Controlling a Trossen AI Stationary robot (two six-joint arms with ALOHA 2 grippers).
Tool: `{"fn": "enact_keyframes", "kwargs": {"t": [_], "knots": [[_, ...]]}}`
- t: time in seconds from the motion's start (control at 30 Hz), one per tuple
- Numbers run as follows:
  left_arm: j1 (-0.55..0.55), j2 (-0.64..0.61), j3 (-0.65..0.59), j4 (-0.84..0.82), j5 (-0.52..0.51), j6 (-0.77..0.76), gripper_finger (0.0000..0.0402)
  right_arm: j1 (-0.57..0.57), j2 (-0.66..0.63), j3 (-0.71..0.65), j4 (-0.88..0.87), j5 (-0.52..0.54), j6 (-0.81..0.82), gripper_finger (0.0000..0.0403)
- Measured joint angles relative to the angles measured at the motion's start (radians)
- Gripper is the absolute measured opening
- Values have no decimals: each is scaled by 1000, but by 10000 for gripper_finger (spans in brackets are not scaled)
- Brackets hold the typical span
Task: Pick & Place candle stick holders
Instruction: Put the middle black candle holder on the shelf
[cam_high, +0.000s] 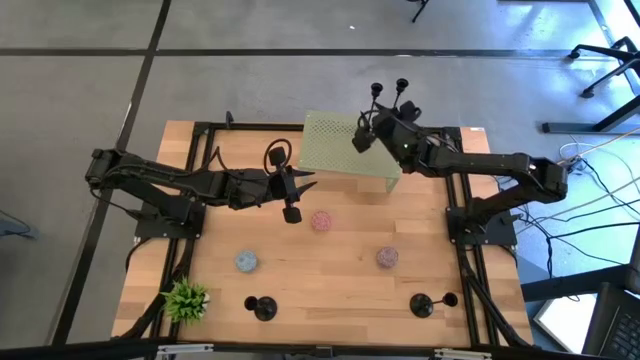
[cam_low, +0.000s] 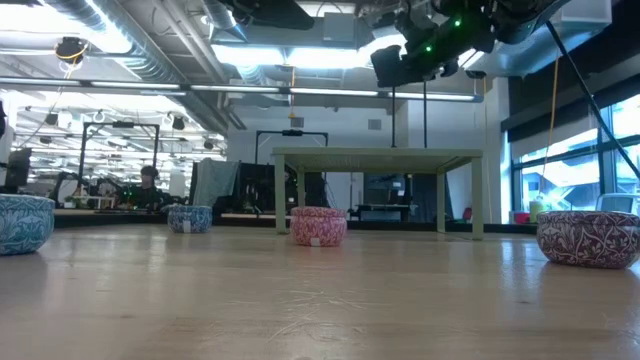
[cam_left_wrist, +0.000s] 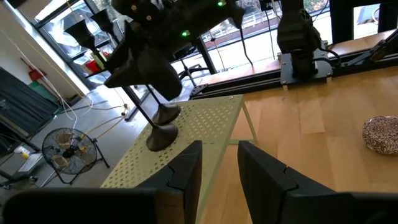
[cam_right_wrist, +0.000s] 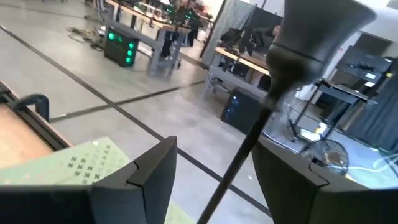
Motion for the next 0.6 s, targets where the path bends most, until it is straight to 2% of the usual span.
{"fn": "enact_keyframes", "kwargs": {"t": [0.3, 0.43, 0.6], "knots": [[0, 0, 0, 0, 0, 0, 100, 129, -57, 0, -52, 222, 3, 213], [0, 0, 0, 0, 0, 0, 100, 206, -73, 0, -142, 311, 30, 213], [0, 0, 0, 0, 0, 0, 100, 329, -109, 0, -347, 317, 161, 213]]}}
